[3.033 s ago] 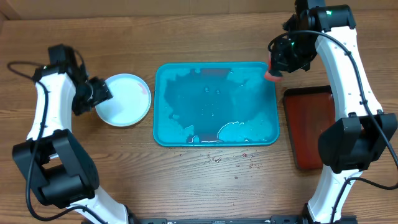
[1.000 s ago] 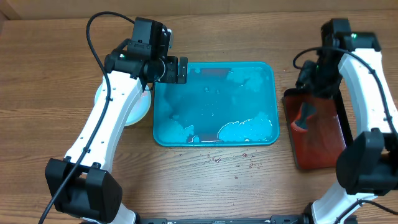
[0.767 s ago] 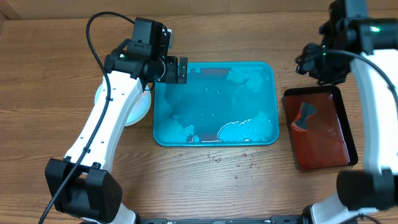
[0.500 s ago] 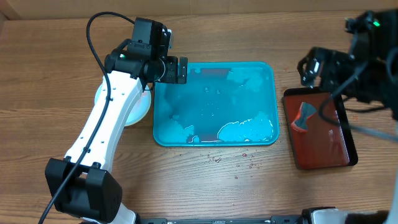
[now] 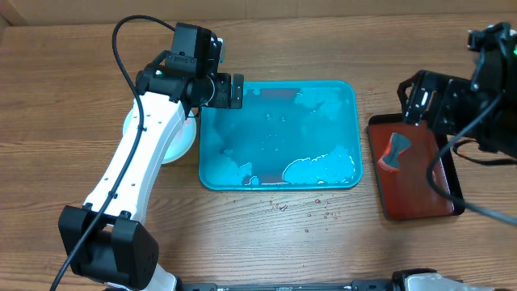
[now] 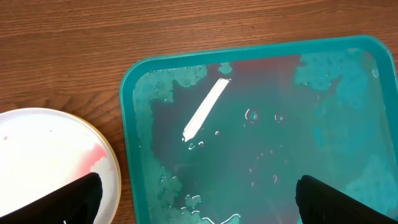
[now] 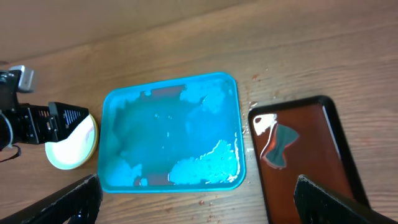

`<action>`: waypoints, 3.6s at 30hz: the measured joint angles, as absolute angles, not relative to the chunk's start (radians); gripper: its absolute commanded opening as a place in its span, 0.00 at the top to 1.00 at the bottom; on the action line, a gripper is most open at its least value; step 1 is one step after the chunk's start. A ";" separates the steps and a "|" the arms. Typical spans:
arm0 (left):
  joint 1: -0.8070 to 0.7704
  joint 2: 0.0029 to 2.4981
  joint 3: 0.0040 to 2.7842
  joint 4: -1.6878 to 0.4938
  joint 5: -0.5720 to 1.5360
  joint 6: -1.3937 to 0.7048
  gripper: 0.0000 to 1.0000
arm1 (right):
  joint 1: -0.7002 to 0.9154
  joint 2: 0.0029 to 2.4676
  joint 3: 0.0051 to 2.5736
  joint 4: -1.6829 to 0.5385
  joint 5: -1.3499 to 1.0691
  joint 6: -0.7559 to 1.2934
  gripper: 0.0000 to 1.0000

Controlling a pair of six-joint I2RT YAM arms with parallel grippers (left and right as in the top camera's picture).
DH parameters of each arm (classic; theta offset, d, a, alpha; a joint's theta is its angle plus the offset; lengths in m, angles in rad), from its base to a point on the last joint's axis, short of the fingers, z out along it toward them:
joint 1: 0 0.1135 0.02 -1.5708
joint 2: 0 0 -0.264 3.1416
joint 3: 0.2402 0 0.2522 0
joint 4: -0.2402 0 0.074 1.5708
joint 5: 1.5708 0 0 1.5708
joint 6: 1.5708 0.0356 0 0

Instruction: Clean dirty plates on tray and stack at the side

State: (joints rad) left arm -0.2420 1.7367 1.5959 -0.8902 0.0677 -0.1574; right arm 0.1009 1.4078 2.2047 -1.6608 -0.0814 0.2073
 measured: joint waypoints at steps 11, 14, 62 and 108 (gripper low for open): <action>-0.242 1.737 1.596 -0.890 0.068 -0.157 0.00 | 0.101 1.212 1.935 -1.238 -0.078 0.118 0.00; -0.242 1.737 1.596 -0.889 0.068 -0.157 0.01 | 0.101 1.120 1.745 -1.025 -0.082 0.098 0.00; -0.242 1.737 1.594 -0.891 0.068 -0.157 0.00 | 0.101 0.014 0.019 -0.074 -0.191 0.001 0.00; -0.189 1.297 1.063 -0.326 0.041 -0.070 0.00 | 0.101 0.013 0.019 -0.072 -0.183 0.004 0.00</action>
